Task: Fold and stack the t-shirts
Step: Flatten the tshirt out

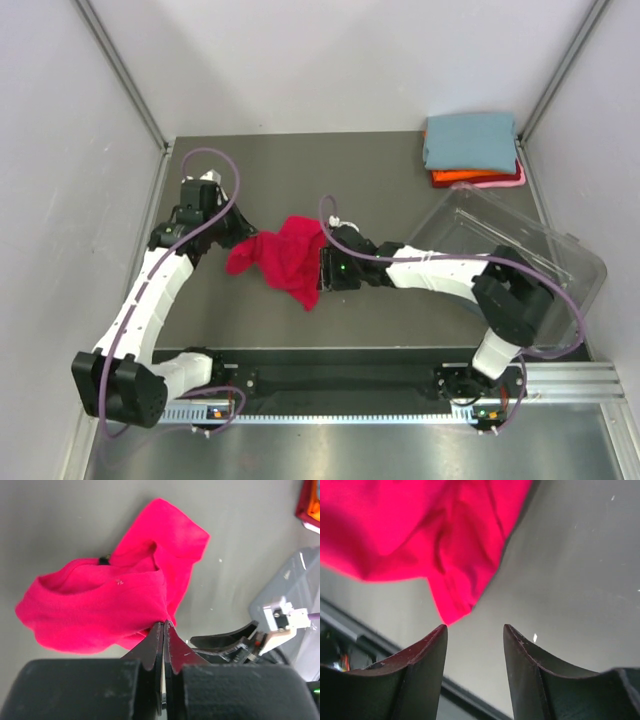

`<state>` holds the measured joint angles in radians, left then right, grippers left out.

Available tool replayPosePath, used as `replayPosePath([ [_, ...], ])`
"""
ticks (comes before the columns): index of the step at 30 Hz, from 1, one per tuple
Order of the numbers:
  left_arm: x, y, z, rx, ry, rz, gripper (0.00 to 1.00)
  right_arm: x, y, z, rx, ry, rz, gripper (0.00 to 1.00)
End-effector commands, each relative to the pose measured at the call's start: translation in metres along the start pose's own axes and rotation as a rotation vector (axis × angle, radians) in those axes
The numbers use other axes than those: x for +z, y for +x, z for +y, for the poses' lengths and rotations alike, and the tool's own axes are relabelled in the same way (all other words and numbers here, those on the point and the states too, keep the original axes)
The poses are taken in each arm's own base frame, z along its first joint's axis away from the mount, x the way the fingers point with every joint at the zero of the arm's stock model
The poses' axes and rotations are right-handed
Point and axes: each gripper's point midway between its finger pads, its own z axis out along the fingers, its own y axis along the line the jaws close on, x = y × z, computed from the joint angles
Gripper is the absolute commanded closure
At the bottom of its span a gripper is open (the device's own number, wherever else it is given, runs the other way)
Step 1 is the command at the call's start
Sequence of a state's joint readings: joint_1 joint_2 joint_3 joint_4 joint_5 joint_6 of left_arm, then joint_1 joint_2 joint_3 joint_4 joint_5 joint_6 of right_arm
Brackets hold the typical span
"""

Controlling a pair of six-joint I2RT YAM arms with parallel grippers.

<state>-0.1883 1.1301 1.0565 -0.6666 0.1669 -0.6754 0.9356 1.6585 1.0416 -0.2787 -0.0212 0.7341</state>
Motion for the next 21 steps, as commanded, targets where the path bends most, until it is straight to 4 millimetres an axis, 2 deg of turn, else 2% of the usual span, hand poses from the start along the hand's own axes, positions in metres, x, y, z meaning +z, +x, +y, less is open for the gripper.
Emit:
replayPosePath([
  [1, -0.003, -0.029, -0.003, 0.019, 0.02, -0.067, 1.0, 0.021, -0.013, 0.016, 0.162, -0.025, -0.107, 0.51],
  [5, 0.001, -0.036, 0.007, 0.01, 0.013, -0.081, 1.0, 0.04, 0.004, 0.016, 0.245, -0.006, -0.112, 0.51],
  [7, 0.005, -0.034, 0.011, 0.002, 0.016, -0.075, 1.0, 0.05, 0.012, 0.018, 0.253, 0.004, -0.105, 0.52],
  [11, 0.012, -0.034, 0.012, 0.002, 0.034, -0.071, 1.0, 0.063, 0.015, 0.015, 0.265, 0.037, -0.107, 0.56],
  [12, 0.015, -0.034, 0.013, 0.003, 0.032, -0.067, 1.0, 0.066, 0.014, 0.015, 0.261, 0.035, -0.108, 0.6],
  [13, 0.015, -0.038, 0.013, 0.002, 0.033, -0.074, 1.0, 0.066, 0.012, 0.018, 0.251, 0.028, -0.11, 0.76],
  [14, 0.015, -0.041, 0.013, 0.003, 0.032, -0.078, 1.0, 0.064, 0.009, 0.018, 0.234, 0.026, -0.107, 0.86],
  [15, 0.016, -0.042, 0.015, 0.001, 0.024, -0.07, 1.0, 0.056, 0.009, 0.008, 0.179, 0.072, -0.084, 0.97],
  [16, 0.007, -0.061, 0.008, 0.011, 0.025, -0.112, 1.0, 0.047, -0.003, -0.007, 0.166, 0.123, -0.092, 1.0],
  [17, -0.001, -0.074, 0.004, 0.048, 0.013, -0.149, 1.0, 0.033, -0.025, -0.013, 0.137, 0.168, -0.143, 1.0],
  [18, -0.009, -0.081, 0.005, 0.058, -0.028, -0.157, 1.0, 0.001, -0.036, -0.022, 0.058, 0.212, -0.151, 1.0],
  [19, -0.035, -0.116, -0.009, 0.082, -0.045, -0.273, 1.0, -0.022, -0.063, -0.025, 0.039, 0.219, -0.2, 1.0],
  [20, -0.049, -0.128, -0.015, 0.104, -0.055, -0.314, 1.0, -0.042, -0.076, -0.025, 0.002, 0.218, -0.223, 1.0],
  [21, -0.065, -0.139, -0.023, 0.114, -0.053, -0.358, 1.0, -0.079, -0.084, -0.03, -0.071, 0.247, -0.234, 1.0],
])
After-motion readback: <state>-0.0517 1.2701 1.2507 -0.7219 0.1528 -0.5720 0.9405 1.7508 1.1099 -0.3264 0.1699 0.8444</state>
